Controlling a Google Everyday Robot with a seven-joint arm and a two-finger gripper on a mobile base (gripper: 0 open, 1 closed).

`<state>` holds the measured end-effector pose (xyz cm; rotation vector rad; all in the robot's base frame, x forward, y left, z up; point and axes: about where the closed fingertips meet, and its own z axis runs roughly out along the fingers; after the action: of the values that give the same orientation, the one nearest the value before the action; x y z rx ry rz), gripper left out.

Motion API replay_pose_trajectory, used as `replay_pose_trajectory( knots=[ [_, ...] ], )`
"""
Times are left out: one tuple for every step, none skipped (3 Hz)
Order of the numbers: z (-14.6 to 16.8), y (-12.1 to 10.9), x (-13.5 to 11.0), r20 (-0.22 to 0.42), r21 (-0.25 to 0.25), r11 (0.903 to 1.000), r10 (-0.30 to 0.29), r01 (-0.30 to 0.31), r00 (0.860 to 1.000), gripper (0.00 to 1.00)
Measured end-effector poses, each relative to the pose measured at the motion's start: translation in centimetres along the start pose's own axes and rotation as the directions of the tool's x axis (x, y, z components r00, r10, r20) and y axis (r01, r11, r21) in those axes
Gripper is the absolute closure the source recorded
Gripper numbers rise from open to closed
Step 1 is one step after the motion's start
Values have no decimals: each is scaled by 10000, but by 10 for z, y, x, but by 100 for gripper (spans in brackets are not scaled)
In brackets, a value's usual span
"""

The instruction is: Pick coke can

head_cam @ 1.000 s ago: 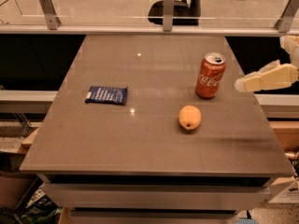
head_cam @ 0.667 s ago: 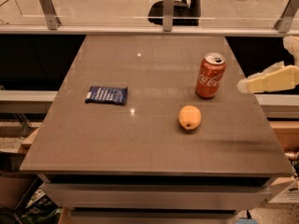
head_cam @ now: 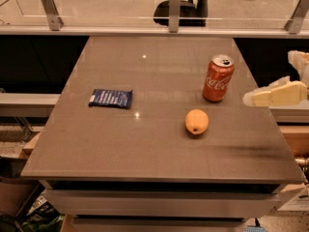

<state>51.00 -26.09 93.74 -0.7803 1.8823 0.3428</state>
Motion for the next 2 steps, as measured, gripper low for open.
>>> replay_pose_trajectory(
  knots=[
    [11, 5, 19, 29, -167, 9992, 352, -352, 9994, 0],
    [29, 8, 39, 356, -250, 9958, 887, -878, 9954, 0]
  ],
)
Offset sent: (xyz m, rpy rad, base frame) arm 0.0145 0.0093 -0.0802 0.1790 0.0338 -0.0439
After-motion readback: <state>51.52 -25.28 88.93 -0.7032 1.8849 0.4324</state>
